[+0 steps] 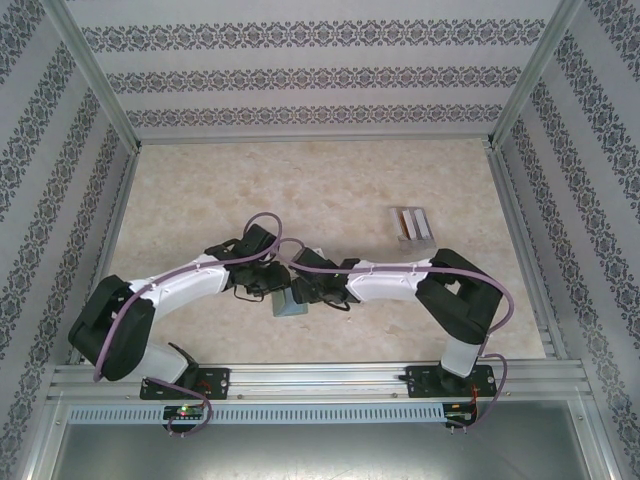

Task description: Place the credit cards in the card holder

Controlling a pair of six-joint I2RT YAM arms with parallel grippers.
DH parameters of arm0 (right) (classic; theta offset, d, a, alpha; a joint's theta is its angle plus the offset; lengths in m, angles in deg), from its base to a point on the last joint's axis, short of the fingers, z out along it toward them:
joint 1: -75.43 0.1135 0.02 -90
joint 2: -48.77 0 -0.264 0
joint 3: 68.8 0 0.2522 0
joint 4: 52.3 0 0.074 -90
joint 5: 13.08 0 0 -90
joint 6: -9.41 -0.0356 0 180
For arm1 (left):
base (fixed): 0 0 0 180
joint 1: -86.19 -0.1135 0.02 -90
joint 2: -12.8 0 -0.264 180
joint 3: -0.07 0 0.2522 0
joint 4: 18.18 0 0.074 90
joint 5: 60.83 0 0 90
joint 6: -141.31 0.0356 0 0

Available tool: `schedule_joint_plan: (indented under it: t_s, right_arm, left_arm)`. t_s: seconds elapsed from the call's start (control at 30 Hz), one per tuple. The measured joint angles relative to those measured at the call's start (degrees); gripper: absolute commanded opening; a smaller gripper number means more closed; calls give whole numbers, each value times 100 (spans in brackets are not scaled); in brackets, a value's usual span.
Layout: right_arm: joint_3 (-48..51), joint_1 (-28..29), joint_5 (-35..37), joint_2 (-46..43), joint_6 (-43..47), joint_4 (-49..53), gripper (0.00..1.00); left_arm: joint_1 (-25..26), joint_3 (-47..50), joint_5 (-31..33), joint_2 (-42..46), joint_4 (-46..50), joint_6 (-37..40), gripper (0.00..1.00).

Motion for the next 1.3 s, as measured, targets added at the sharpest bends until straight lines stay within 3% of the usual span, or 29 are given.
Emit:
schedule_joint_plan:
  t_s: [0.17, 0.37, 0.53, 0.7, 1.0, 1.3]
  right_arm:
    - [151, -2, 105, -205, 0, 208, 53]
    - [551, -22, 306, -682, 0, 321, 53]
    - [769, -184, 339, -828, -2, 345, 43]
    - [964, -369, 304, -1165, 20, 254, 43]
    - [1261, -909, -546, -1519, -20, -326, 44]
    - [1298, -981, -1591, -1451, -380, -1198, 47]
  left_arm:
    - [4, -68, -22, -90, -26, 7, 31]
    - [4, -85, -48, -188, -66, 44, 39]
    - [9, -122, -131, -284, -116, 46, 43]
    - [26, -122, -236, -345, -177, 92, 50]
    - [35, -149, -378, -459, -295, 107, 48]
    - [35, -181, -588, -715, -549, 103, 45]
